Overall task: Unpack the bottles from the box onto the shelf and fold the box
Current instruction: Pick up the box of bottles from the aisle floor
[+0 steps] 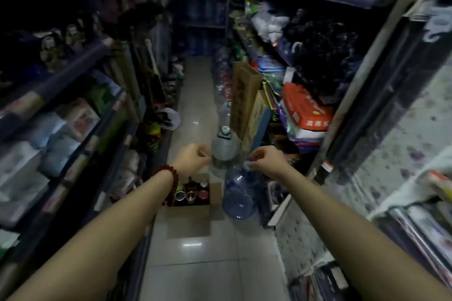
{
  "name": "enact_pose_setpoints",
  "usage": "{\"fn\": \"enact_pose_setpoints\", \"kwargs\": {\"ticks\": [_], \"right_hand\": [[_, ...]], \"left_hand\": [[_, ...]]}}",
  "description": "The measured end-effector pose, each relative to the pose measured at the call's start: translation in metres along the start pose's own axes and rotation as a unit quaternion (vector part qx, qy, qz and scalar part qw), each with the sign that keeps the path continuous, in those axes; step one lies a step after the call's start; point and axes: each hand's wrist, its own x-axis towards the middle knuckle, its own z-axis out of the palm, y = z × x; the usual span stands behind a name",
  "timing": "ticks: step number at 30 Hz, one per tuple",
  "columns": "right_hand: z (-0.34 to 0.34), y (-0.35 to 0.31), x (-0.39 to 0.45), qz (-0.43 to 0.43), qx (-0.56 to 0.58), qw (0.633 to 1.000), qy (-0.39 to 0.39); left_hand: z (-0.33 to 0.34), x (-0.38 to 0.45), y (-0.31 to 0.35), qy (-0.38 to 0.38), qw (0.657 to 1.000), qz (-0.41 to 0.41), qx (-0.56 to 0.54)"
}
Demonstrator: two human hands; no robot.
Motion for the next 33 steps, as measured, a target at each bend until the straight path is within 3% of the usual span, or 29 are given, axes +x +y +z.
{"fn": "enact_pose_setpoints", "kwargs": {"ticks": [4, 14, 24, 33], "right_hand": [[0.012, -0.010, 0.038, -0.014, -0.002, 0.999, -0.038], [0.066, -0.035, 0.135, -0.040, 0.003, 0.994, -0.100], [0.109, -0.050, 0.247, 0.011, 0.017, 0.996, -0.085], [0.152, -0.020, 0.335, 0.062, 0.021, 0.989, -0.130]], "left_hand": [[-0.013, 0.011, -0.020, 0.055, 0.997, -0.050, -0.013], [-0.050, 0.071, -0.093, 0.086, 0.989, -0.114, -0.031], [-0.085, 0.199, -0.128, 0.039, 0.993, -0.111, -0.026], [-0.068, 0.291, -0.174, -0.028, 0.991, -0.134, -0.002]]}}
